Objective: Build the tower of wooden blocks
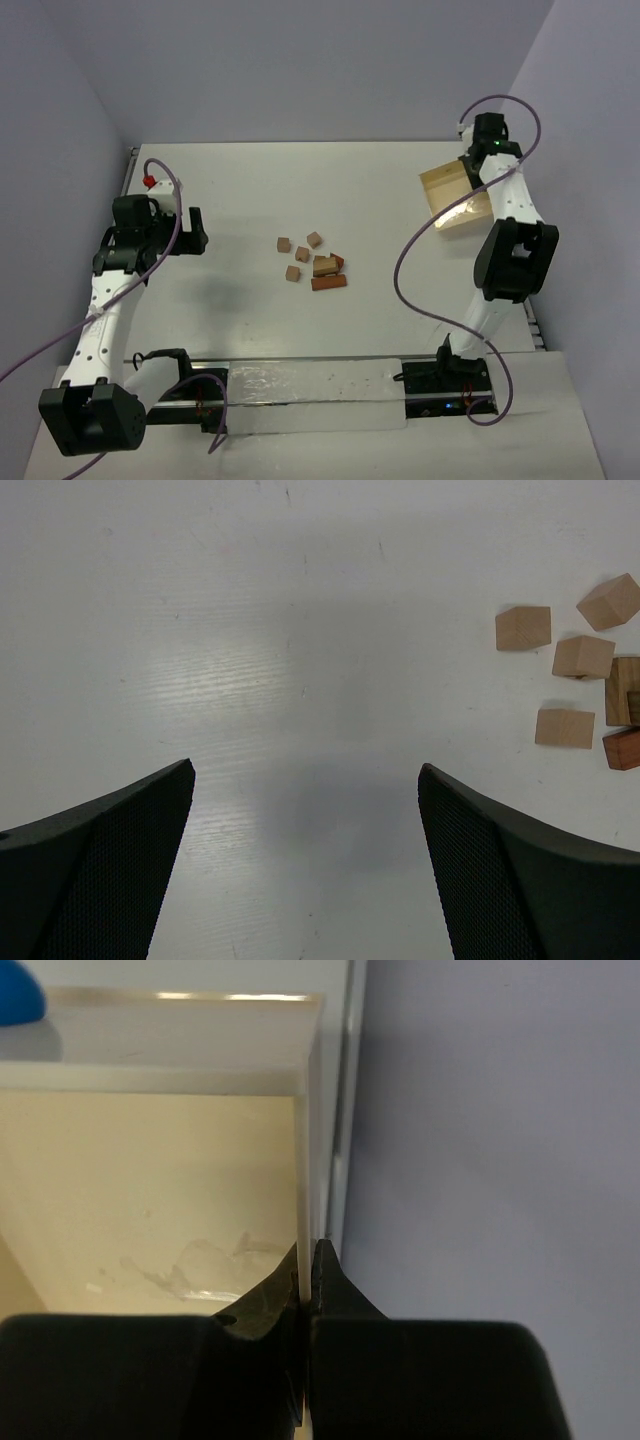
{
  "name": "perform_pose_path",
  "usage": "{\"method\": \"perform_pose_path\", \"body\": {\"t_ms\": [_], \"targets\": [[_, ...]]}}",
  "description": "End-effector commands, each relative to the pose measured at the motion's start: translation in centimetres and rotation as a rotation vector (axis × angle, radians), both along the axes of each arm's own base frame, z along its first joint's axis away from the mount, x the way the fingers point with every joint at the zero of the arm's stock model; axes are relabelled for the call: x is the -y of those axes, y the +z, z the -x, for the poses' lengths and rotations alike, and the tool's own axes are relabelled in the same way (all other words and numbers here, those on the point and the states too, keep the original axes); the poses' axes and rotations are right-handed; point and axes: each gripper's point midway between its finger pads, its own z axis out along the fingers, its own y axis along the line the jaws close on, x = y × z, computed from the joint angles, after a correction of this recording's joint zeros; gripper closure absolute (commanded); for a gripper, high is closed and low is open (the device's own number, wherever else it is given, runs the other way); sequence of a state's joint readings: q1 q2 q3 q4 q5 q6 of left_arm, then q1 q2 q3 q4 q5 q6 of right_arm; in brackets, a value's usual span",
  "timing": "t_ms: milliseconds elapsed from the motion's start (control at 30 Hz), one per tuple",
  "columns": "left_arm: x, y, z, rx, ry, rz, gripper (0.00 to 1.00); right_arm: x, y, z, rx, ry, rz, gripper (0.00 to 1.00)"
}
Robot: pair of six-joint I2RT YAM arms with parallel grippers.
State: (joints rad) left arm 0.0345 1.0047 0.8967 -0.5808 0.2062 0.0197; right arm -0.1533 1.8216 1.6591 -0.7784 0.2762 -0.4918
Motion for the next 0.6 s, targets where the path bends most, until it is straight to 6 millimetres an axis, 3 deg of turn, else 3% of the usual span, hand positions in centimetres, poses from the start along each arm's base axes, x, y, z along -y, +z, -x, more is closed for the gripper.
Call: {"method": "perform_pose_path", "body": {"t_ms": [0, 133, 200, 500, 567], "targets": [[0.3, 1.1, -1.1, 0.050, -0.027, 0.008, 0.01, 2.3, -0.1, -3.8, -0.003, 0.099, -0.008, 1.00], [0.2, 0.8, -1.0, 0.043, -0.028, -0.004, 0.01, 4.4, -1.2, -6.6, 0.009, 0.095, -0.035, 1.00], [0.0, 0.6, -0.9, 0.031, -0.024, -0.014, 0.01, 5.1, -3.4, -7.6, -0.019, 0.099, -0.060, 1.00], [-0.3, -0.1, -0.9, 0.007, -0.013, -0.025, 0.01, 6.4, -8.9, -9.8, -0.062, 0.093, -0.117, 1.00], [-0.3, -0.3, -0.9, 0.002, -0.011, -0.022, 0.01, 7.3, -9.8, -9.9, -0.068, 0.075, -0.108, 0.94]]}}
